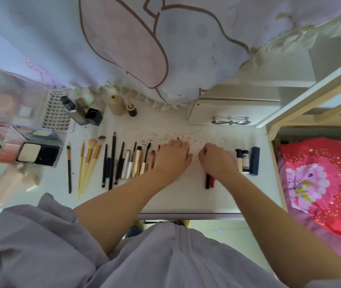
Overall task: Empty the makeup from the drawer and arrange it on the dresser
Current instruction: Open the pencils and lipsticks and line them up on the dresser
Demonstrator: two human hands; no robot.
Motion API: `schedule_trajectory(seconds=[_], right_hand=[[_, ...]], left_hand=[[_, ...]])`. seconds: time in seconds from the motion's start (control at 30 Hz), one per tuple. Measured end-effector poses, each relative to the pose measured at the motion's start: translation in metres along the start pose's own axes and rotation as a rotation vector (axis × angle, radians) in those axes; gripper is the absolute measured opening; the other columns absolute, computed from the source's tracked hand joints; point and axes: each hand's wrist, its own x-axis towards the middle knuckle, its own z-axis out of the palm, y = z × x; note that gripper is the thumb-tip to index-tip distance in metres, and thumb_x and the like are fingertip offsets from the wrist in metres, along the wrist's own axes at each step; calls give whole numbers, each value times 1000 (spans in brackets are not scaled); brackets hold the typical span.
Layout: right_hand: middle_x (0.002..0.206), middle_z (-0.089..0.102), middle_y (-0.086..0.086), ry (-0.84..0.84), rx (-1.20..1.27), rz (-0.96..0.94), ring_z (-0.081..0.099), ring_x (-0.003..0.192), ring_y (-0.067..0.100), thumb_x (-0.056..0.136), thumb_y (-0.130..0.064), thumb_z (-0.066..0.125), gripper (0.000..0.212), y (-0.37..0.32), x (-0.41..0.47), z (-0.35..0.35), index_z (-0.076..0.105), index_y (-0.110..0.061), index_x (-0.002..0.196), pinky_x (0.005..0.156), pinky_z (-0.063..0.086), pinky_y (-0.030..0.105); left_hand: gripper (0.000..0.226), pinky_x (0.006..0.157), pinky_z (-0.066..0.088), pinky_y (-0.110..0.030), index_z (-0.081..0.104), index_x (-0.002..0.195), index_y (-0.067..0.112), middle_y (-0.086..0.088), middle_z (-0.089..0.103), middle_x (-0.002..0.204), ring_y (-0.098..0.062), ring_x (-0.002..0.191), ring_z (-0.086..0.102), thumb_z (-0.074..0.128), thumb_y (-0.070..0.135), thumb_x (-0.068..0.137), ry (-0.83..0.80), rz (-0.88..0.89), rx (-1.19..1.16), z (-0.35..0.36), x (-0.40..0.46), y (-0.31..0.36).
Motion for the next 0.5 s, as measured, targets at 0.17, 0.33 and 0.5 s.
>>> schedule_trajectory(seconds=[0.17,0.33,0.5], right_hand=[[86,57,6,-163,77,-10,56,82,25,95,-18,36,22,32,24,-19,56,-8,95,67,41,30],[69,50,2,-170,14,-51,49,67,19,94,-20,37,22,31,32,-12,51,-10,81,53,34,28],[60,54,0,-169,196,-55,50,56,15,96,-37,40,41,23,32,-22,51,-10,67,56,36,28]], left_hand=[[35,81,38,-35,46,119,10,-9,54,115,-26,107,49,37,36,97,-184,-80,-40,34,12,54],[35,78,37,-32,49,117,10,-7,53,115,-24,104,51,39,36,96,-150,-224,-35,49,19,60],[21,65,39,-32,50,100,6,-8,52,101,-26,85,54,46,25,93,-100,-256,-298,24,11,50]])
